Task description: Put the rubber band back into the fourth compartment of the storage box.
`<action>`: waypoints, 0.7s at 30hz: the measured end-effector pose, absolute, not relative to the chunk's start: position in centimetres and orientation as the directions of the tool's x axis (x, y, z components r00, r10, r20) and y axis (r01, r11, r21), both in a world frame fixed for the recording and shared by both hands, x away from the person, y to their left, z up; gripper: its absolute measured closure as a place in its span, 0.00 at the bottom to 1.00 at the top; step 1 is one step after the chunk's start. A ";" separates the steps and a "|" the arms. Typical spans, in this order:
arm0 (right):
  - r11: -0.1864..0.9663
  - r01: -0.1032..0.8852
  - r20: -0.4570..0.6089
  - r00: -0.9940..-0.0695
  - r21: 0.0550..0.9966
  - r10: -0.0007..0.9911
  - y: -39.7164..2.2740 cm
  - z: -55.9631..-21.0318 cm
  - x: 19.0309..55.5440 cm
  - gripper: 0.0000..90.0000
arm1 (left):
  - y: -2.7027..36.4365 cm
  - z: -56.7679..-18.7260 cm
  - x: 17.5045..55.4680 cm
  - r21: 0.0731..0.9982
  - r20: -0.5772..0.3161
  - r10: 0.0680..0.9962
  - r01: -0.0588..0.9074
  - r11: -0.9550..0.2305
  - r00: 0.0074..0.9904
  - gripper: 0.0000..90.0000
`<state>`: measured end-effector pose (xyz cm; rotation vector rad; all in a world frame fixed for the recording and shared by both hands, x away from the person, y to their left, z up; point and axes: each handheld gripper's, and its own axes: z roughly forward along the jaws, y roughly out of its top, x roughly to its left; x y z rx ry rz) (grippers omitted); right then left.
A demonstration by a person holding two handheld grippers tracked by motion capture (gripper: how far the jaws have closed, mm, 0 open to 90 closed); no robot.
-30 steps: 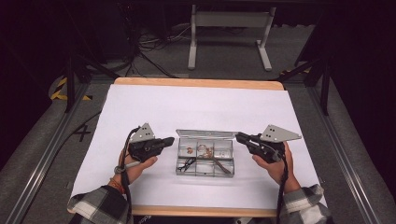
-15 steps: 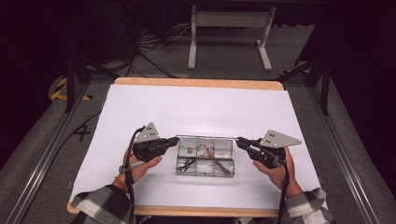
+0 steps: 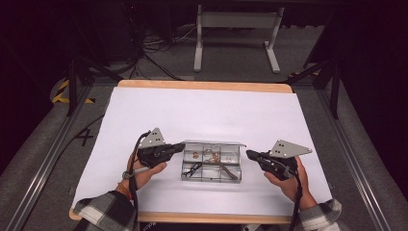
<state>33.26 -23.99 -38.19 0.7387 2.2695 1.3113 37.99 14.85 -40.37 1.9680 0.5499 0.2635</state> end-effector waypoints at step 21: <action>0.380 0.254 -0.041 -0.784 0.889 0.620 -23.3 -38.7 33.4 1.00 | 15.8 -40.2 36.5 0.883 -0.050 0.474 0.261 -0.390 0.879 1.00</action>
